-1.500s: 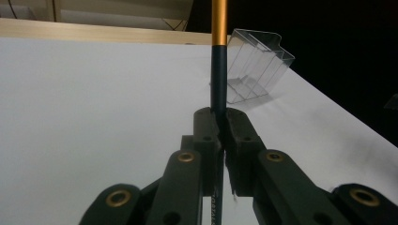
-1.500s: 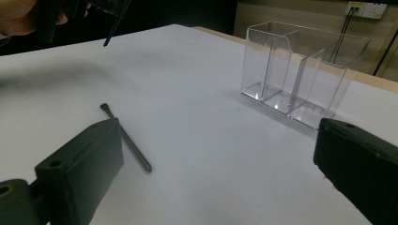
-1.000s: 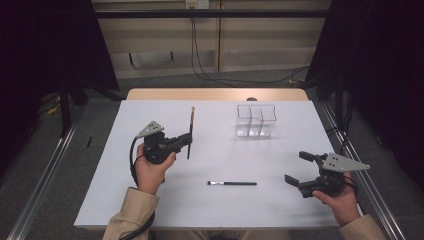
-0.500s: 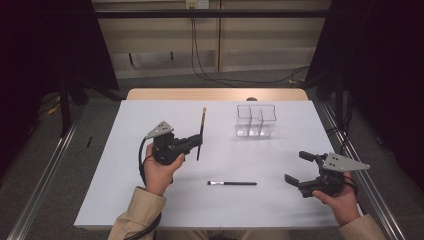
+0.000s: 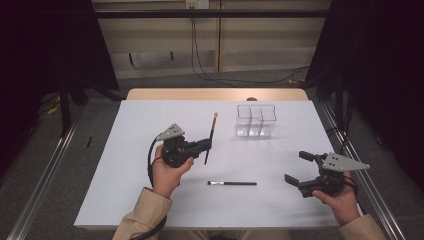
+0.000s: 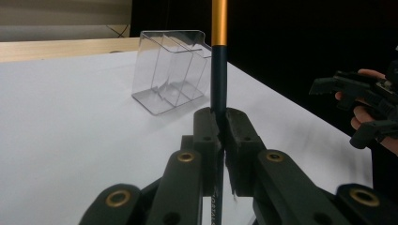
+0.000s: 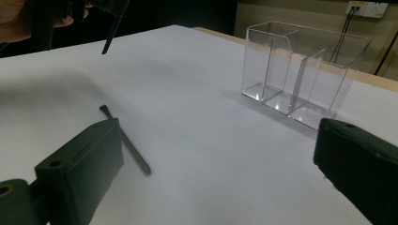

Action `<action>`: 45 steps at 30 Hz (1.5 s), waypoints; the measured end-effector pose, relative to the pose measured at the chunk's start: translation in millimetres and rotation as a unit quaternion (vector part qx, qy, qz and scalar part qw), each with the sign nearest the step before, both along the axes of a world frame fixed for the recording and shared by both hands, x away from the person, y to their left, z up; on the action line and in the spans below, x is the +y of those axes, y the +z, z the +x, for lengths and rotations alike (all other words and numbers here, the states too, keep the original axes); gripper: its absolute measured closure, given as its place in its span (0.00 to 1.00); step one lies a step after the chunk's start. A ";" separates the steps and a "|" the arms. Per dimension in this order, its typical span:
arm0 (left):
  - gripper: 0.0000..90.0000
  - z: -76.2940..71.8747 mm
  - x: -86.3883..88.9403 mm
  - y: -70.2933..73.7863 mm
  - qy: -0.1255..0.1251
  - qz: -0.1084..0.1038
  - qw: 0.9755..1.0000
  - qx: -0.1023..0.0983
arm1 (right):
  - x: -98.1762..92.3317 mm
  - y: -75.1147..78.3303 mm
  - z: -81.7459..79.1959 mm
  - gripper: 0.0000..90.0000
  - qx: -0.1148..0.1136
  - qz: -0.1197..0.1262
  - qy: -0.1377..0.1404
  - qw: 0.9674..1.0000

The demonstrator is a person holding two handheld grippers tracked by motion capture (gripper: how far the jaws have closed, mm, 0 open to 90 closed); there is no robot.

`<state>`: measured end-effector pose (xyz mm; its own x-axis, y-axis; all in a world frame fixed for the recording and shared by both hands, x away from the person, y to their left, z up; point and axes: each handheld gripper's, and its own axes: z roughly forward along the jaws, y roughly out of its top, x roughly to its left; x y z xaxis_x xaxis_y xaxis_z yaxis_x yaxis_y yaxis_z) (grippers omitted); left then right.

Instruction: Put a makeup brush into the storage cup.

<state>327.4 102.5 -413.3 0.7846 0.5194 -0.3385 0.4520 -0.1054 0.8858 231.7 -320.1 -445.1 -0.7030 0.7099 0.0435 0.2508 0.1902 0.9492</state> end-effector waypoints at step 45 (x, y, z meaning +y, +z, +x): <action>0.93 -12.6 -34.3 -7.7 -0.068 0.007 0.998 -0.003 | 21.3 12.8 22.9 0.01 0.012 0.043 0.002 0.999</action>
<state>314.8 68.2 -421.0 0.8500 0.4134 -0.3266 0.4273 -0.1783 0.8864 254.6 -298.8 -432.3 -0.7036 0.7002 0.1216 0.2732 0.1086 0.9558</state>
